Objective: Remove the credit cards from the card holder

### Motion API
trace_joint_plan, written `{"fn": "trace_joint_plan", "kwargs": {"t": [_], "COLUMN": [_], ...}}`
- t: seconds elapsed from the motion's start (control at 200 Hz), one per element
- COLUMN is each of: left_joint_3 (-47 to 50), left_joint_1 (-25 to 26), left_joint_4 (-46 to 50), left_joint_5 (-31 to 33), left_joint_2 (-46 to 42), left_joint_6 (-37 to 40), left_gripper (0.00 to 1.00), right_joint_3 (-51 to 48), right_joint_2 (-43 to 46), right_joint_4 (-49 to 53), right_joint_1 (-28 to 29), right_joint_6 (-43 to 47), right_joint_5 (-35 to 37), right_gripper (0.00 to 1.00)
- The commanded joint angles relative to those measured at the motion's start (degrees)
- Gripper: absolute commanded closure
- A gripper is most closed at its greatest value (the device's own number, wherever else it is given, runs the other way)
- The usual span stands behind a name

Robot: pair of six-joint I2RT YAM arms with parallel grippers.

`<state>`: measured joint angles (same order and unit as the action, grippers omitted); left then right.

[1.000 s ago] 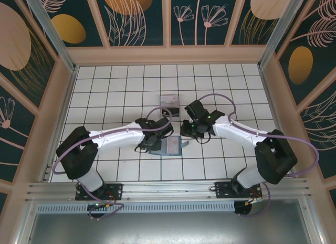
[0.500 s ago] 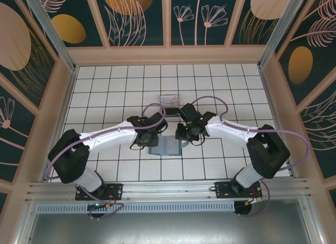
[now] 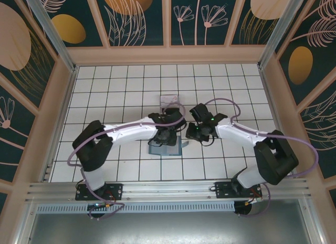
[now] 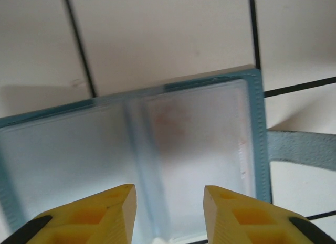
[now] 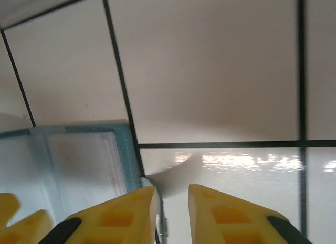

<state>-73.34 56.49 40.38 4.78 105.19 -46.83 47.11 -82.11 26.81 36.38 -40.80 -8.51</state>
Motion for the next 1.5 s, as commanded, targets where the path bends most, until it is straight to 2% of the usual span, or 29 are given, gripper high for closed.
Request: {"fn": "trace_joint_plan", "kwargs": {"t": [0.0, 0.2, 0.235, 0.535, 0.731, 0.986, 1.201, 1.496], "left_joint_3": [-4.1, -7.3, -7.6, -9.5, -8.2, -6.2, -5.9, -7.2], "left_joint_1": [0.9, 1.6, 1.5, 1.6, 1.7, 1.7, 1.7, 1.6], "left_joint_4": [2.4, 3.3, 3.4, 4.0, 3.9, 3.0, 2.4, 4.3], "left_joint_5": [-0.8, -1.1, -1.1, -1.1, -1.0, -0.7, -0.2, 3.3], "left_joint_2": [3.6, 8.0, 8.5, 11.0, 11.7, 12.2, 11.5, 6.8], "left_joint_6": [-1.3, -3.0, -3.2, -3.7, -4.0, -3.8, -3.6, -3.3], "left_gripper": [0.59, 0.54, 0.54, 0.48, 0.55, 0.54, 0.69, 0.78], "right_joint_3": [-2.1, -4.3, -4.3, -4.7, -5.4, -4.9, -4.2, -3.2], "right_joint_2": [3.3, 5.9, 6.1, 6.5, 6.5, 6.2, 6.4, 6.4], "right_joint_4": [0.4, 0.1, 0.1, -0.2, -0.6, -0.5, -0.1, 0.0], "right_joint_1": [-2.2, -4.7, -6.6, -8.0, -8.2, -8.1, -8.2, -7.7], "right_joint_6": [1.9, 4.7, 5.2, 7.1, 7.2, 7.2, 7.1, 6.5], "right_joint_5": [0.7, -1.3, -1.6, -3.0, -3.4, -3.7, -3.6, -4.4], "right_gripper": [0.76, 0.76, 0.76, 0.76, 0.76, 0.76, 0.76, 0.77]}}
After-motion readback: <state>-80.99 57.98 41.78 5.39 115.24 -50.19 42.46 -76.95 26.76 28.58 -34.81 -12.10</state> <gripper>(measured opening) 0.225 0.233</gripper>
